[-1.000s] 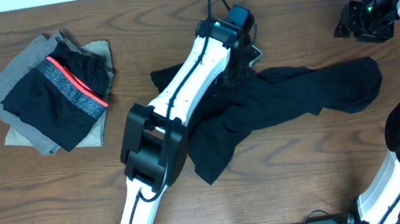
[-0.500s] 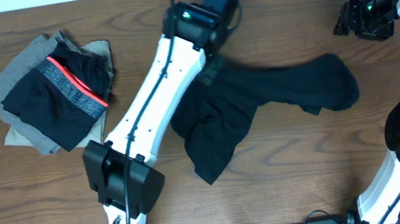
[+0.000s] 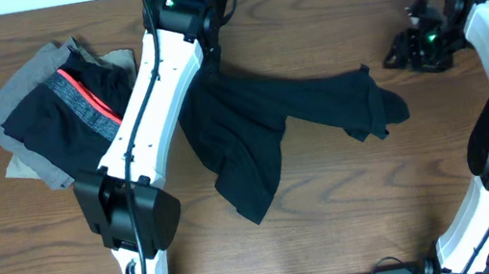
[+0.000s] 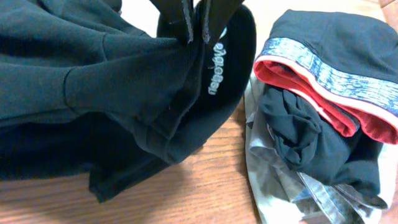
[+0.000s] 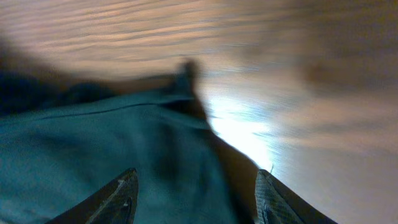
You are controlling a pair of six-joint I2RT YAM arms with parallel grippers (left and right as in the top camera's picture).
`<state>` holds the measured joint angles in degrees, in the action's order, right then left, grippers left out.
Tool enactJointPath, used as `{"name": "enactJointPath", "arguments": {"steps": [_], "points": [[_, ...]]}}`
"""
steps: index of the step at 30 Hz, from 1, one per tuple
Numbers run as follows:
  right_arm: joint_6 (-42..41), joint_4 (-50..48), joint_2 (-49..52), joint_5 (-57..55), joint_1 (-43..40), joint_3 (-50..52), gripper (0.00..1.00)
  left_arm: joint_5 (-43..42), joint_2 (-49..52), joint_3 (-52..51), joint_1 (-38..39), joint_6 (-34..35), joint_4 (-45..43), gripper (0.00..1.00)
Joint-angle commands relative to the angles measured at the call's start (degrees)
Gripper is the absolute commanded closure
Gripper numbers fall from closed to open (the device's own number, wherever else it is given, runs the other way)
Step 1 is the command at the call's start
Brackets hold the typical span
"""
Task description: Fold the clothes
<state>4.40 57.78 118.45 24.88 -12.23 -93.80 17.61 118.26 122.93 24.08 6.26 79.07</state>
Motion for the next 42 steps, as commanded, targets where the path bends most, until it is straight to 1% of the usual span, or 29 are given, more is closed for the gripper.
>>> {"name": "enactJointPath", "arguments": {"steps": [1, 6, 9, 10, 12, 14, 16, 21, 25, 27, 29, 35, 40, 42], "points": [[7.39, -1.99, 0.11, 12.57, 2.67, 3.17, 0.42, 1.53, -2.95, 0.48, 0.22, 1.33, -0.02, 0.94], [5.44, -8.57, 0.22, 9.07, 6.1, 8.79, 0.44, 1.53, -2.97, 0.48, 0.2, 1.62, 0.2, 0.94], [3.56, -12.66, 0.22, 3.72, 7.87, 11.76, 0.49, 1.53, -2.97, 0.48, 0.22, 1.79, 0.2, 0.94], [3.06, -13.94, 0.22, 2.08, 8.33, 12.48, 0.53, 1.55, -2.97, 0.48, 0.22, 1.79, 0.33, 0.94], [2.16, -15.63, 0.22, -0.17, 8.92, 13.05, 0.65, 1.55, -2.97, 0.48, 0.2, 1.75, 0.55, 0.94], [1.36, -16.31, 0.13, -0.7, 9.03, 12.98, 0.83, 1.62, -2.97, 0.48, 0.17, 1.68, 0.83, 0.94], [0.48, -16.22, -0.28, -0.7, 8.81, 12.46, 0.98, 2.38, -3.02, 0.48, 0.02, 1.57, 1.42, 0.94], [1.36, -16.11, -4.52, 0.11, 7.37, 11.61, 0.99, 6.08, -3.85, 0.48, -0.09, 1.92, 3.39, 0.94], [6.82, -15.58, -10.19, 2.64, 6.93, 11.61, 0.99, 6.27, -5.81, 0.48, -0.39, 2.62, 3.37, 0.94], [12.57, -15.34, -13.57, 5.44, 7.02, 11.61, 0.99, 6.27, -7.02, 0.48, -0.68, 2.64, 3.43, 0.94], [14.05, -15.41, -15.96, 5.42, 6.99, 11.61, 0.99, 6.27, -7.87, 0.48, -1.01, 2.64, 3.5, 0.94], [13.94, -15.76, -22.08, 1.97, 6.71, 11.61, 0.99, 6.27, -9.68, 0.48, -2.29, 2.64, 4.04, 0.94], [8.98, -15.56, -22.99, -7.5, 6.71, 11.63, 0.99, 6.27, -9.73, 0.48, -3.39, 2.69, 4.87, 0.94], [8.26, -15.3, -22.84, -8.09, 6.73, 11.65, 0.99, 6.25, -9.73, 0.48, -3.65, 3.13, 5.25, 0.94]]}}
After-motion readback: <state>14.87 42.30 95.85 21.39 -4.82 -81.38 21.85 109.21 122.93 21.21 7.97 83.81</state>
